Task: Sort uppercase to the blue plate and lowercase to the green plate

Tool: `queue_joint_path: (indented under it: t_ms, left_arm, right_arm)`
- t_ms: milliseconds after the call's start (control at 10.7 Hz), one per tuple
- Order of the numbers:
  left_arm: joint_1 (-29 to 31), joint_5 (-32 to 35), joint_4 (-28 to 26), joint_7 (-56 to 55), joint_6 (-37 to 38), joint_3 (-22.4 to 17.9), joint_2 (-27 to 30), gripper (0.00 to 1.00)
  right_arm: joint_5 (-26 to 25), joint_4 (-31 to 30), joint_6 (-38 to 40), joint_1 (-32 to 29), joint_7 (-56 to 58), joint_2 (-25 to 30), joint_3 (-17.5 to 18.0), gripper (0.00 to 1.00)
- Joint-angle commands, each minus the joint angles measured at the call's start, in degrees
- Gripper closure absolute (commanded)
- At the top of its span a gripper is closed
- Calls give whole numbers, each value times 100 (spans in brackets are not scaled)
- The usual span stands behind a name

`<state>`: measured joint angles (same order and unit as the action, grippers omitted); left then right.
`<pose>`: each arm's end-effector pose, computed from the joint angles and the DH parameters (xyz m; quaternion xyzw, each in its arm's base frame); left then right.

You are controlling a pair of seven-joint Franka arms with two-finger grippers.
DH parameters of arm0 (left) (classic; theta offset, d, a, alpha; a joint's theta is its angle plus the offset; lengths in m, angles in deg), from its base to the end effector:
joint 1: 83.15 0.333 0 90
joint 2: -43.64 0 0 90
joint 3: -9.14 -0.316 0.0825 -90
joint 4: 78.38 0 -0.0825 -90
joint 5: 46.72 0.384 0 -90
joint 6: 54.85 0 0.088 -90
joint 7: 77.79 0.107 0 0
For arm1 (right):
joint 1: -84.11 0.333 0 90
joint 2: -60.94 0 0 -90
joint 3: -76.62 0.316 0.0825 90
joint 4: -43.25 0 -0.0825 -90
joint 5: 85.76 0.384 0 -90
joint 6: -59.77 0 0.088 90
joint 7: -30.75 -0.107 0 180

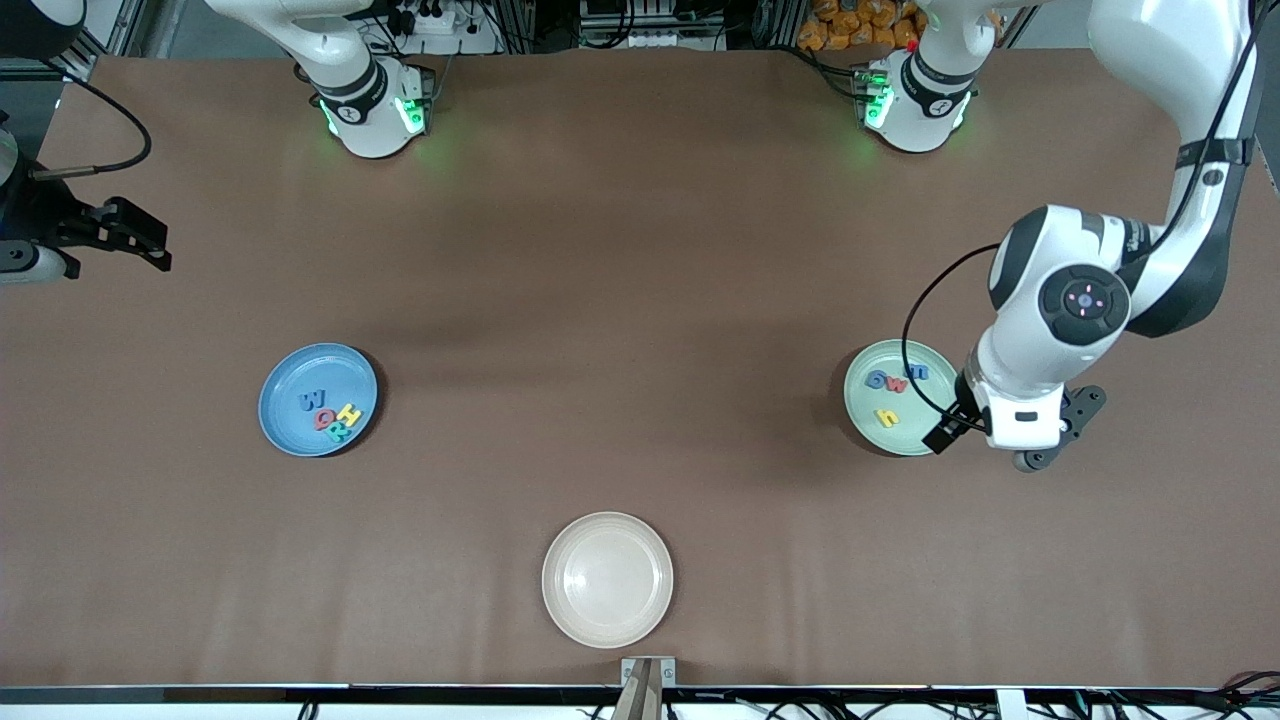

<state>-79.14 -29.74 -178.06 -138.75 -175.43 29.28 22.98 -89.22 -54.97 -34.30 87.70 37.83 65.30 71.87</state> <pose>0.6335 -0.1482 0.3831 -0.9441 -0.3221 -0.0546 0.0431 0.5351 -0.0185 0.6041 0.9982 0.0538 -0.0002 0.0270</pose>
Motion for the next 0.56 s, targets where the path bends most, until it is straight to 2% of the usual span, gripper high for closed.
queue_joint_path:
  t_ms: [0, 280, 467]
  left_arm:
    - [74, -141, -707, 792, 43, 60, 806, 0]
    - [22, -991, -1630, 2188, 43, -115, 1807, 0]
    - [-328, -1591, -2028, 2911, 78, -588, 2407, 0]
  right_arm:
    - [-32, -171, -68, -69, 56, 179, 27, 0]
    - [-23, -171, -33, -69, 56, 197, 27, 0]
    - [-23, -275, -33, -121, 56, 302, 27, 0]
